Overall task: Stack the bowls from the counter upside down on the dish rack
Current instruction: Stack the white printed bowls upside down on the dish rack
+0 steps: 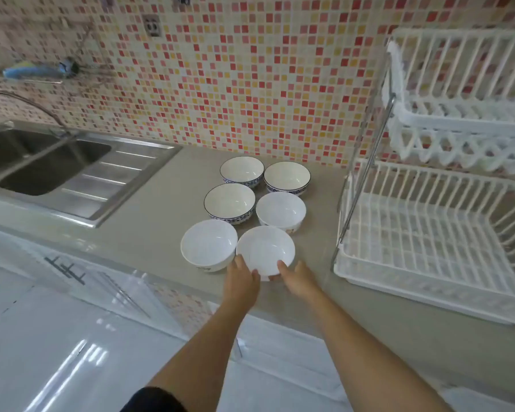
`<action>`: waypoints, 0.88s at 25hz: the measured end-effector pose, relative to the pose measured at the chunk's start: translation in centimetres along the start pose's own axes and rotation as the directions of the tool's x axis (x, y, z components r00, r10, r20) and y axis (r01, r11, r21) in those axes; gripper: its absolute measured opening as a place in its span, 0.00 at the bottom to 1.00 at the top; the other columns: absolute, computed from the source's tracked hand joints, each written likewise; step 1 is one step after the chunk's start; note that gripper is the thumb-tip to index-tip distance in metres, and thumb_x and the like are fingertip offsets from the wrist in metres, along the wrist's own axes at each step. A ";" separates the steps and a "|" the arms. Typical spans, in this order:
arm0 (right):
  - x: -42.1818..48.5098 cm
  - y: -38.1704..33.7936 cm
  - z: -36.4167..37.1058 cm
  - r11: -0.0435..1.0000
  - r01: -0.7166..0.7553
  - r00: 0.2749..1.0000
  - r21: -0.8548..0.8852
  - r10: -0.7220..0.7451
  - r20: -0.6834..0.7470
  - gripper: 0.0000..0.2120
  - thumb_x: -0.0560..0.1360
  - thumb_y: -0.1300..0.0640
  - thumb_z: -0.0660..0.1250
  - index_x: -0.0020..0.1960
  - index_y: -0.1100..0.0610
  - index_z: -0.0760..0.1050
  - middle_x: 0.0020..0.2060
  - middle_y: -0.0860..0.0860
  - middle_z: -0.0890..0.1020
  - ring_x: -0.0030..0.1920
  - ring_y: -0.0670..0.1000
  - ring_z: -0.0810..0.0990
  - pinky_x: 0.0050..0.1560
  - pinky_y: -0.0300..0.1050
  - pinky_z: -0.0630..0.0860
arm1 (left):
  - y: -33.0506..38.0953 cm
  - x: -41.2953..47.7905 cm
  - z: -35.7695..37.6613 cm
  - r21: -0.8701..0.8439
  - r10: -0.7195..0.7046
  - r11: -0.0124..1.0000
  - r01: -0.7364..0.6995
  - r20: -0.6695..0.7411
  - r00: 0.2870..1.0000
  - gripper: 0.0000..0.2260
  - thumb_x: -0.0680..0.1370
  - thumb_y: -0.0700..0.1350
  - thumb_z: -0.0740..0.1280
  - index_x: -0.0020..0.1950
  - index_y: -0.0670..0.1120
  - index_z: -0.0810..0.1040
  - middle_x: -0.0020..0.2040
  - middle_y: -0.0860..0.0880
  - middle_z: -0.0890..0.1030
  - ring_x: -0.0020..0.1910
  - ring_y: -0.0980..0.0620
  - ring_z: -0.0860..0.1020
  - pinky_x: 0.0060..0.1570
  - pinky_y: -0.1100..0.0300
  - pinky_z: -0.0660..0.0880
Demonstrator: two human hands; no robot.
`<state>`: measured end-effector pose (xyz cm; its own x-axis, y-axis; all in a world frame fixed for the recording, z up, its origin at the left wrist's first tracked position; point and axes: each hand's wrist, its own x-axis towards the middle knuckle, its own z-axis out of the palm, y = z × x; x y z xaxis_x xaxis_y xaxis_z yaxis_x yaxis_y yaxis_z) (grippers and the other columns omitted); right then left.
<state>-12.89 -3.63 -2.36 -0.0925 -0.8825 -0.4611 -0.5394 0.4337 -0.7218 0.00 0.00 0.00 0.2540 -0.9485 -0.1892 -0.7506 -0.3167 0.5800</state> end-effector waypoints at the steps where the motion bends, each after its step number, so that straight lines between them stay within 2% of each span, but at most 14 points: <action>1: 0.2 0.0 0.8 0.998 -0.010 1.000 0.055 0.010 0.010 0.31 0.77 0.45 0.61 0.71 0.65 0.62 0.65 0.59 0.75 0.63 0.61 0.76 0.63 0.52 0.73 | -0.1 0.2 0.3 -0.019 0.004 1.000 -0.004 -0.001 1.000 0.24 0.81 0.44 0.58 0.75 0.38 0.57 0.70 0.38 0.66 0.66 0.38 0.71 0.62 0.51 0.70; 3: 0.1 -0.1 1.5 0.984 -0.012 1.000 0.177 0.008 0.024 0.24 0.76 0.53 0.62 0.68 0.64 0.65 0.61 0.58 0.78 0.58 0.60 0.79 0.57 0.54 0.77 | -0.2 0.3 0.7 -0.071 0.036 0.997 -0.038 -0.019 0.999 0.25 0.80 0.41 0.59 0.75 0.39 0.57 0.69 0.38 0.67 0.65 0.38 0.72 0.60 0.51 0.71; 4: -0.2 -0.2 1.4 0.976 -0.012 1.000 0.219 0.013 0.000 0.21 0.76 0.58 0.61 0.68 0.63 0.66 0.61 0.58 0.78 0.57 0.60 0.79 0.54 0.51 0.78 | -0.2 0.2 0.6 -0.101 0.046 0.994 -0.047 -0.007 0.999 0.26 0.79 0.39 0.60 0.75 0.40 0.56 0.69 0.38 0.68 0.64 0.38 0.73 0.59 0.51 0.71; 6: -1.2 -0.3 0.8 0.980 0.016 0.996 0.200 0.002 -0.089 0.20 0.76 0.64 0.58 0.68 0.63 0.65 0.61 0.59 0.77 0.57 0.60 0.78 0.49 0.46 0.75 | -0.1 0.3 0.5 -0.211 0.060 0.976 -0.056 0.010 0.998 0.29 0.76 0.35 0.59 0.76 0.43 0.54 0.68 0.39 0.70 0.63 0.37 0.73 0.57 0.50 0.72; 9: -3.6 -0.9 -1.7 0.981 0.164 0.971 0.105 -0.142 -0.191 0.23 0.75 0.66 0.57 0.70 0.60 0.65 0.60 0.59 0.77 0.54 0.56 0.78 0.46 0.44 0.75 | 0.8 0.7 -1.1 -0.312 0.103 0.943 -0.114 -0.051 0.993 0.29 0.77 0.36 0.59 0.76 0.43 0.54 0.70 0.39 0.69 0.66 0.38 0.71 0.59 0.50 0.70; 11: -5.5 -1.2 -3.5 0.958 0.279 0.934 -0.060 -0.286 -0.213 0.27 0.75 0.66 0.57 0.74 0.58 0.61 0.60 0.58 0.77 0.51 0.52 0.76 0.46 0.39 0.70 | 1.8 0.8 -2.9 -0.355 0.176 0.915 -0.194 -0.083 0.981 0.27 0.80 0.43 0.60 0.77 0.43 0.55 0.71 0.40 0.69 0.70 0.39 0.68 0.65 0.50 0.67; 13: -7.4 -1.9 -5.3 0.909 0.344 0.894 -0.237 -0.394 -0.212 0.29 0.76 0.65 0.57 0.77 0.55 0.57 0.64 0.58 0.75 0.52 0.52 0.75 0.48 0.39 0.69 | 3.0 0.8 -5.2 -0.418 0.279 0.868 -0.270 -0.041 0.960 0.26 0.81 0.53 0.56 0.78 0.50 0.55 0.74 0.46 0.67 0.72 0.43 0.67 0.68 0.50 0.64; 15: -9.3 -3.8 -6.7 0.828 0.458 0.809 -0.324 -0.539 -0.233 0.28 0.78 0.64 0.56 0.77 0.54 0.56 0.72 0.53 0.68 0.65 0.52 0.72 0.60 0.36 0.66 | 4.4 0.6 -7.8 -0.483 0.415 0.798 -0.361 0.005 0.910 0.25 0.80 0.61 0.50 0.76 0.56 0.60 0.73 0.52 0.68 0.72 0.48 0.66 0.72 0.48 0.63; 17: -11.3 -6.5 -8.0 0.740 0.568 0.695 -0.360 -0.665 -0.273 0.26 0.81 0.61 0.56 0.77 0.52 0.56 0.75 0.49 0.62 0.73 0.48 0.64 0.69 0.34 0.60 | 6.3 0.4 -10.9 -0.567 0.451 0.710 -0.418 -0.090 0.888 0.23 0.78 0.63 0.47 0.67 0.56 0.69 0.62 0.57 0.74 0.67 0.49 0.70 0.69 0.46 0.67; 19: -13.4 -9.6 -9.1 0.674 0.653 0.601 -0.345 -0.738 -0.306 0.24 0.82 0.53 0.56 0.76 0.47 0.57 0.75 0.44 0.58 0.74 0.41 0.58 0.72 0.37 0.60 | 8.6 0.3 -14.4 -0.662 0.435 0.594 -0.456 -0.213 0.875 0.19 0.78 0.62 0.48 0.59 0.54 0.71 0.52 0.60 0.75 0.61 0.52 0.74 0.63 0.47 0.71; 20: -14.5 -11.1 -9.7 0.651 0.687 0.561 -0.323 -0.758 -0.332 0.23 0.81 0.49 0.55 0.75 0.44 0.59 0.75 0.43 0.57 0.73 0.38 0.56 0.72 0.38 0.60 | 10.0 0.0 -16.2 -0.711 0.444 0.511 -0.484 -0.263 0.856 0.17 0.78 0.61 0.49 0.56 0.54 0.70 0.50 0.59 0.75 0.56 0.57 0.76 0.60 0.49 0.74; 22: -16.5 -13.7 -11.1 0.596 0.760 0.467 -0.259 -0.779 -0.418 0.21 0.80 0.43 0.53 0.72 0.37 0.60 0.75 0.47 0.58 0.72 0.35 0.56 0.72 0.35 0.61 | 12.8 -0.9 -19.4 -0.783 0.481 0.323 -0.532 -0.348 0.804 0.09 0.77 0.56 0.54 0.50 0.55 0.68 0.47 0.56 0.74 0.43 0.69 0.77 0.48 0.59 0.77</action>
<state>-13.27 3.00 20.92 0.0268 -0.8263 0.5625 -0.6085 -0.4599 -0.6467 1.96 -3.15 22.94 0.0554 -0.9136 0.4027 0.1000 0.4064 0.9082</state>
